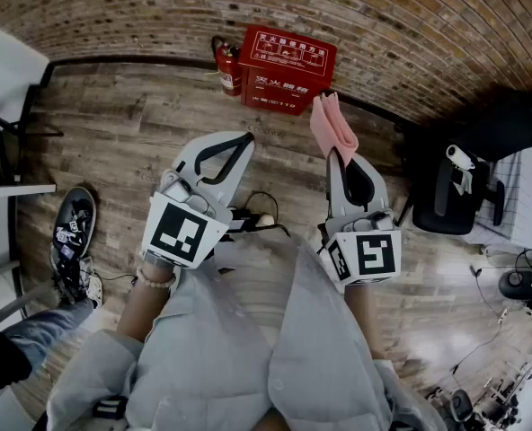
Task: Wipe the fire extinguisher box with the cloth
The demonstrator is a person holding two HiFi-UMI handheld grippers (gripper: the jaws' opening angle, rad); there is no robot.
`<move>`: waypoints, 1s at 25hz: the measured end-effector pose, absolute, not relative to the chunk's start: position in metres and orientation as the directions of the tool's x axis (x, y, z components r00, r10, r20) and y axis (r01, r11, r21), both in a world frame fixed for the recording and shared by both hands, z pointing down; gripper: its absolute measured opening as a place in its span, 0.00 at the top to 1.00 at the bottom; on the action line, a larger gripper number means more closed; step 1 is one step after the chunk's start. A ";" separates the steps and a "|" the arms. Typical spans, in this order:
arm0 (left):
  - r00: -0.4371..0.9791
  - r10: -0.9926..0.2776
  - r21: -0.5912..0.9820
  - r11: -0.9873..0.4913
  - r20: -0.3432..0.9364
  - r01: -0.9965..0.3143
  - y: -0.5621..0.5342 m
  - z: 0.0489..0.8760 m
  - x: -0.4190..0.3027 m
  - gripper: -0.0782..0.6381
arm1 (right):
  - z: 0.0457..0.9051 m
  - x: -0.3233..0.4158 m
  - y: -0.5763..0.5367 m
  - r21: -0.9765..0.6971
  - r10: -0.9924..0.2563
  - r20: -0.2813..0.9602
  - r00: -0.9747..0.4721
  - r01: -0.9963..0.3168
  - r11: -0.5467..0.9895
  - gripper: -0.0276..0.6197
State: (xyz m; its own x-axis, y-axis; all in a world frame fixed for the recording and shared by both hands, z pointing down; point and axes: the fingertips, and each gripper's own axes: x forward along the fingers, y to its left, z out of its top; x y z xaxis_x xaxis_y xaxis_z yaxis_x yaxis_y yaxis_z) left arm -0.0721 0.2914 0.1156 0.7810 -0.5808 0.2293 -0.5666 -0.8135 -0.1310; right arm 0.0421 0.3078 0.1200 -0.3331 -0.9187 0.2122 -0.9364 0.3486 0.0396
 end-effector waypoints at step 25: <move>0.769 -0.595 -0.145 -0.804 0.235 -0.577 0.300 0.116 -0.060 0.90 | 0.121 0.055 0.316 0.015 -0.915 0.204 -0.348 -0.933 0.359 0.92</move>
State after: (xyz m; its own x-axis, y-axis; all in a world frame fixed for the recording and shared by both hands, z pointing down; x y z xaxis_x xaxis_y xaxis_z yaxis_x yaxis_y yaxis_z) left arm -0.0600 0.3002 0.1164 0.7689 -0.5946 0.2351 -0.5771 -0.8037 -0.1452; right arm 0.0550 0.3163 0.1214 -0.3485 -0.9150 0.2035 -0.9333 0.3589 0.0155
